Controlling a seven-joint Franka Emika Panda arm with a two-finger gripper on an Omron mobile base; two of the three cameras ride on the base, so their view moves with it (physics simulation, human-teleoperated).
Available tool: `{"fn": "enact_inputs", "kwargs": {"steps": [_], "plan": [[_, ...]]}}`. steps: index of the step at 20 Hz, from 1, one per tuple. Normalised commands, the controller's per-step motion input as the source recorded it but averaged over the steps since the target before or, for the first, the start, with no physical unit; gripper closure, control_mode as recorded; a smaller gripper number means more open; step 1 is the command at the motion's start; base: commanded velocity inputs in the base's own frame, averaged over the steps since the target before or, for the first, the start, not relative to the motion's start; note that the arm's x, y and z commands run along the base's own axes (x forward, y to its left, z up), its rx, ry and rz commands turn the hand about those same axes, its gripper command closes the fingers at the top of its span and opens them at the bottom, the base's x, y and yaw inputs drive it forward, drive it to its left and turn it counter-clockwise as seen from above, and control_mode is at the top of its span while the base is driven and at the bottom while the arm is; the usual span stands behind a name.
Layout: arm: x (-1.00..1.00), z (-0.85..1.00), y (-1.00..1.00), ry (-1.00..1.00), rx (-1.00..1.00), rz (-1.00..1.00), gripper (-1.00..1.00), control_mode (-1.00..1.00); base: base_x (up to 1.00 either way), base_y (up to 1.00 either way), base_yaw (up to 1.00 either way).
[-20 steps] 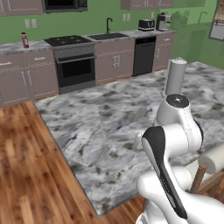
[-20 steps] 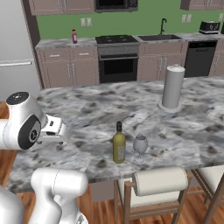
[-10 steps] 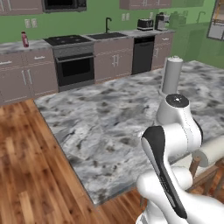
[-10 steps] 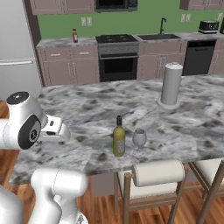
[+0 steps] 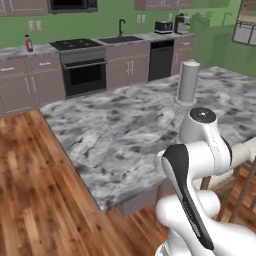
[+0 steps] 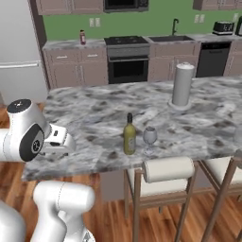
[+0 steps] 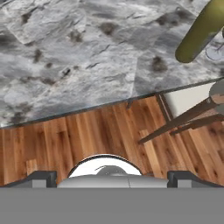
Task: There is a wine glass and glass cup on the dining counter. Place the wine bottle next to the wine glass and the juice bottle next to the glass cup.
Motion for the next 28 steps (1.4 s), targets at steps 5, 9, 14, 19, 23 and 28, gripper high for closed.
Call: {"fn": "enact_inputs", "kwargs": {"steps": [5, 9, 14, 19, 23, 28], "plan": [[0.0, 0.0, 0.0, 0.0, 0.0, 0.0, -1.0, 1.0, -0.48, 0.14, 0.25], [0.0, 0.0, 0.0, 0.0, 0.0, 0.0, -1.0, 1.0, -0.29, 0.29, 0.77], [0.0, 0.0, 0.0, 0.0, 0.0, 0.0, -1.0, 1.0, -0.24, 0.3, 0.87], [0.0, 0.0, 0.0, 0.0, 0.0, 0.0, -1.0, 1.0, -0.2, 0.37, 0.79], [0.0, 0.0, 0.0, 0.0, 0.0, 0.0, -1.0, 1.0, -0.08, 0.49, 0.65], [0.0, 0.0, 0.0, 0.0, 0.0, 0.0, -1.0, 1.0, 0.13, 0.4, 0.51]]}}
